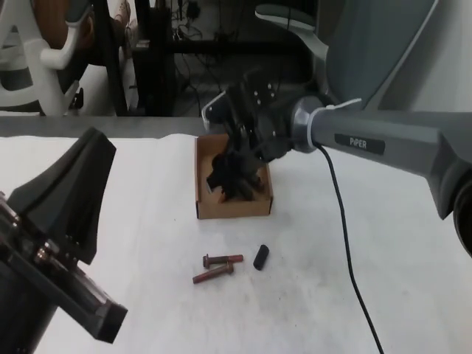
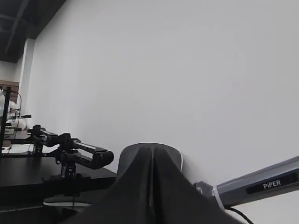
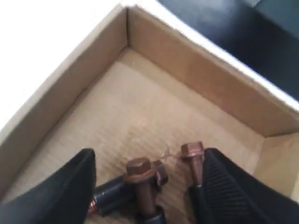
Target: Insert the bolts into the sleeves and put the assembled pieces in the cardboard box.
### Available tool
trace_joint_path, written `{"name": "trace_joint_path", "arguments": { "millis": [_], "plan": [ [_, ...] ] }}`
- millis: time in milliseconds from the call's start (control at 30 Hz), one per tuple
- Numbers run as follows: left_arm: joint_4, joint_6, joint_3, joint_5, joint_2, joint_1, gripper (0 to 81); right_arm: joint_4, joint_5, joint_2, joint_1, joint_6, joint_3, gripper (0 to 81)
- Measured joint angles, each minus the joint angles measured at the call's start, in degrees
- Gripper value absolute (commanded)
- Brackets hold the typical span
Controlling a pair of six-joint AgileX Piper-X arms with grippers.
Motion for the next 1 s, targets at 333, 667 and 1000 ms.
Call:
{"name": "trace_joint_path", "arguments": {
  "millis": [333,667,1000],
  "plan": [
    [0.7,-0.3,0.0,0.1,0.0,0.0,1.8,8.7,0.0,-10.9,1.5,0.0,-2.6,63.0],
    [8.1,-0.3,0.0,-0.9,0.0,0.0,1.8,11.3,-5.3,-32.4,2.0,8.9,15.1,55.4],
    [11.7,-0.3,0.0,-3.8,0.0,0.0,1.8,0.7,0.5,-33.5,8.3,31.7,33.4,55.4]
  ]
}}
